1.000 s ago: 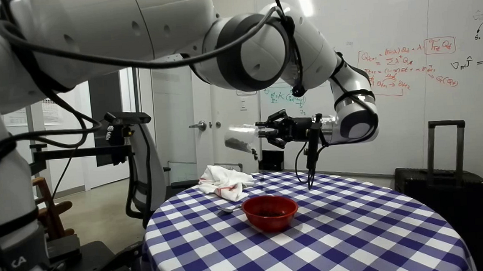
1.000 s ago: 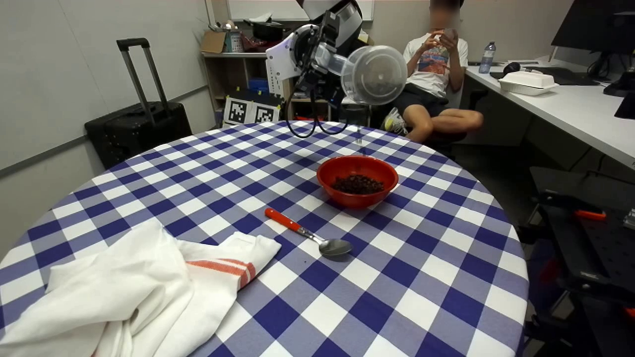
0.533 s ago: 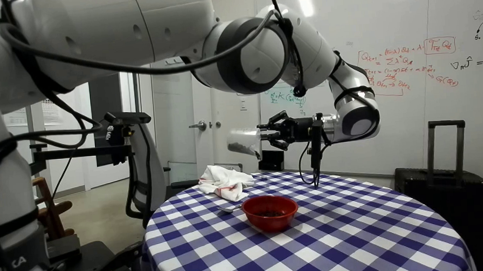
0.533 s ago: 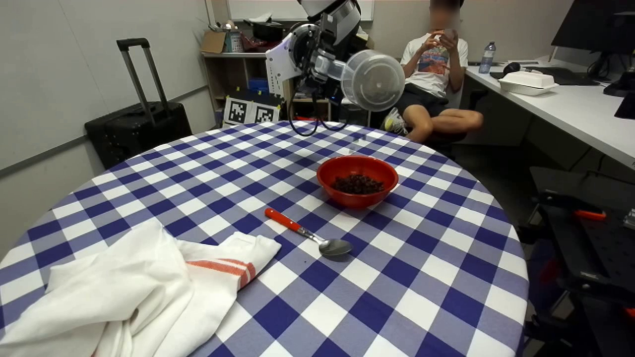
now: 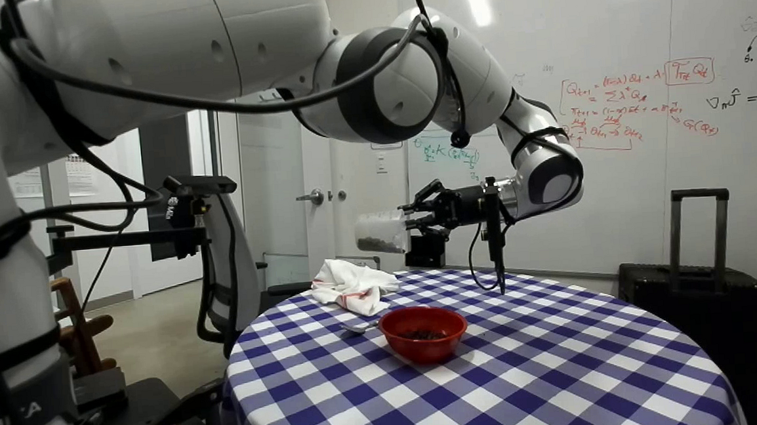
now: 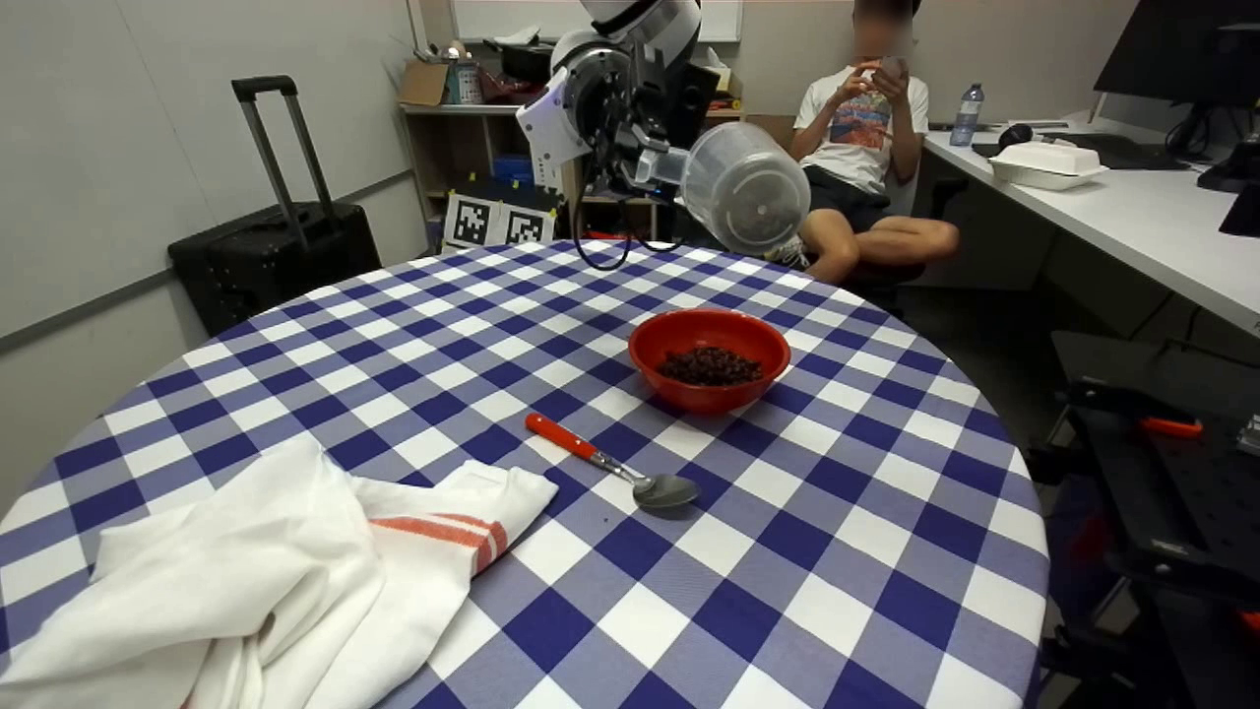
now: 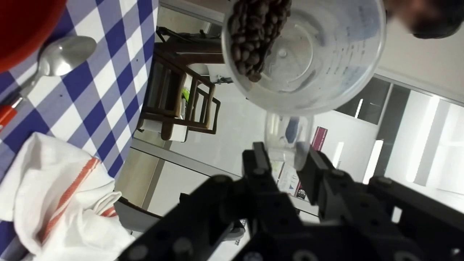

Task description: Place the contents in the clear jug into the red bowl

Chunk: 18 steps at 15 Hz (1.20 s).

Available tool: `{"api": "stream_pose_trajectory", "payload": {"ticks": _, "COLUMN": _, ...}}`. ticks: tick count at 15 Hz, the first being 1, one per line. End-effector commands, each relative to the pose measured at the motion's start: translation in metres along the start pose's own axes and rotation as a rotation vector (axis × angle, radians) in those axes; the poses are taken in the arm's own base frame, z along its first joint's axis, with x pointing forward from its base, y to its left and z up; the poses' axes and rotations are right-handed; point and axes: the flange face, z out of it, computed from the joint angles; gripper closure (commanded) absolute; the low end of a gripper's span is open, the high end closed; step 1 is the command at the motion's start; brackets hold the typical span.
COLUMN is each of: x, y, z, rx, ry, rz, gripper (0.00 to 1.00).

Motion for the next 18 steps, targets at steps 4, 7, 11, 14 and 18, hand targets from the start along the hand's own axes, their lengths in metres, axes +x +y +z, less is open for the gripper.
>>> {"api": "stream_pose_trajectory", "payload": {"ticks": 4, "x": 0.024, "y": -0.038, "z": -0.014, "rx": -0.213, "ry": -0.073, "rz": 0.058, "gripper": 0.94}}
{"api": "stream_pose_trajectory", "payload": {"ticks": 7, "x": 0.031, "y": -0.060, "z": -0.029, "rx": -0.361, "ry": -0.082, "rz": 0.080, "gripper": 0.94}}
{"api": "stream_pose_trajectory", "payload": {"ticks": 11, "x": 0.022, "y": -0.087, "z": -0.061, "rx": -0.570, "ry": -0.099, "rz": 0.131, "gripper": 0.94}}
{"api": "stream_pose_trajectory", "payload": {"ticks": 14, "x": 0.007, "y": -0.103, "z": -0.086, "rx": -0.734, "ry": -0.100, "rz": 0.189, "gripper": 0.94}}
{"api": "stream_pose_trajectory", "payload": {"ticks": 18, "x": -0.016, "y": -0.112, "z": -0.110, "rx": -0.953, "ry": -0.077, "rz": 0.268, "gripper": 0.94}}
